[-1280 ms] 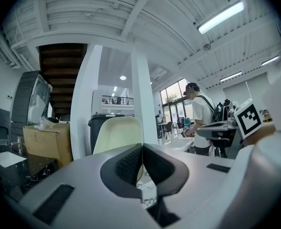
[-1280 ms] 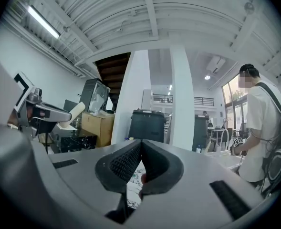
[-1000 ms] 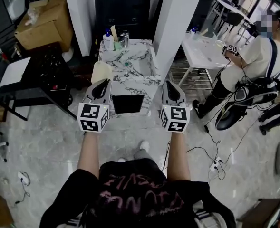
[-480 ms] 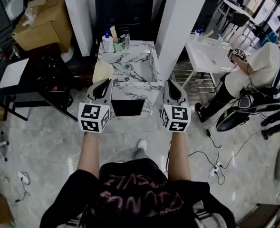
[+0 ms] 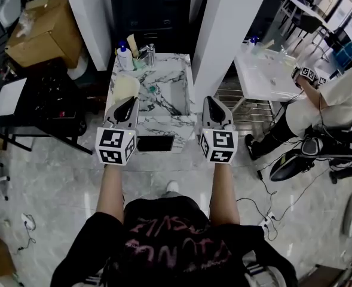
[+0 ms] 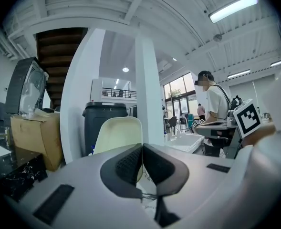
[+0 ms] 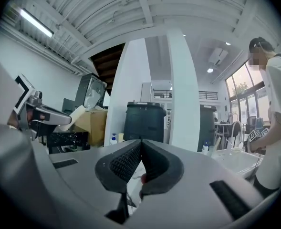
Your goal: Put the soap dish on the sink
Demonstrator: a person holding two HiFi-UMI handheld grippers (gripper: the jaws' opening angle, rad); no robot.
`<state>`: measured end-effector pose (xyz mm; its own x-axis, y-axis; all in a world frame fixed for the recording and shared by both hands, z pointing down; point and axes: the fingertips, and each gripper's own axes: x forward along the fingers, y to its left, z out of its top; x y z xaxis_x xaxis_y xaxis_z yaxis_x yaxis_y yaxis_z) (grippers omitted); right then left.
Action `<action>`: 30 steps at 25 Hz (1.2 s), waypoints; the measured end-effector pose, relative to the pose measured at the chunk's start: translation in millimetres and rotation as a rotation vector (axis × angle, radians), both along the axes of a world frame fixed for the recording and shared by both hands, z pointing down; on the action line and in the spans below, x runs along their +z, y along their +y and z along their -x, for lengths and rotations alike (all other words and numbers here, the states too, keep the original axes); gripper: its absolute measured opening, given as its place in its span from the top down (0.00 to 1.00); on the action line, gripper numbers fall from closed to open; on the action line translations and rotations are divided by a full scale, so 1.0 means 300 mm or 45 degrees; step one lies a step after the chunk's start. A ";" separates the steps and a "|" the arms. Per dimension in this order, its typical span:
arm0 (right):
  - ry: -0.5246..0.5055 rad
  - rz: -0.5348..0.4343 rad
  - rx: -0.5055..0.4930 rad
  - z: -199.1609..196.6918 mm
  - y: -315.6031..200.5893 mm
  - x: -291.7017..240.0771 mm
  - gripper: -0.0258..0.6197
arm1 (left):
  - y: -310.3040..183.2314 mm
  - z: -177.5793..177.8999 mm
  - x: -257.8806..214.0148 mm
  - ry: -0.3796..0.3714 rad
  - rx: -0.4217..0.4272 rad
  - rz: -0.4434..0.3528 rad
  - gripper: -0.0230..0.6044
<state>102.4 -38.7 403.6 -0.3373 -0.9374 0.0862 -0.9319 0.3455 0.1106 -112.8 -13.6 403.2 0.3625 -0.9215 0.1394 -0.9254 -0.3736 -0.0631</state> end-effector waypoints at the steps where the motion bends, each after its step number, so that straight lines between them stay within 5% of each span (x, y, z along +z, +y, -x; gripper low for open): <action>1: -0.008 0.004 -0.005 -0.015 -0.030 0.004 0.95 | -0.026 -0.014 0.003 -0.001 -0.006 0.003 0.93; 17: -0.049 0.017 -0.033 -0.110 -0.333 0.014 0.95 | -0.313 -0.099 -0.008 -0.036 -0.029 0.007 0.93; 30: -0.009 0.070 0.028 -0.030 -0.664 0.080 0.95 | -0.671 -0.037 0.069 -0.022 0.054 0.061 0.93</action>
<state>111.3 -238.1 427.6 -0.3175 -0.9386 0.1352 -0.9400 0.3303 0.0858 -101.8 -215.0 424.1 0.3984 -0.8974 0.1898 -0.9076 -0.4156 -0.0601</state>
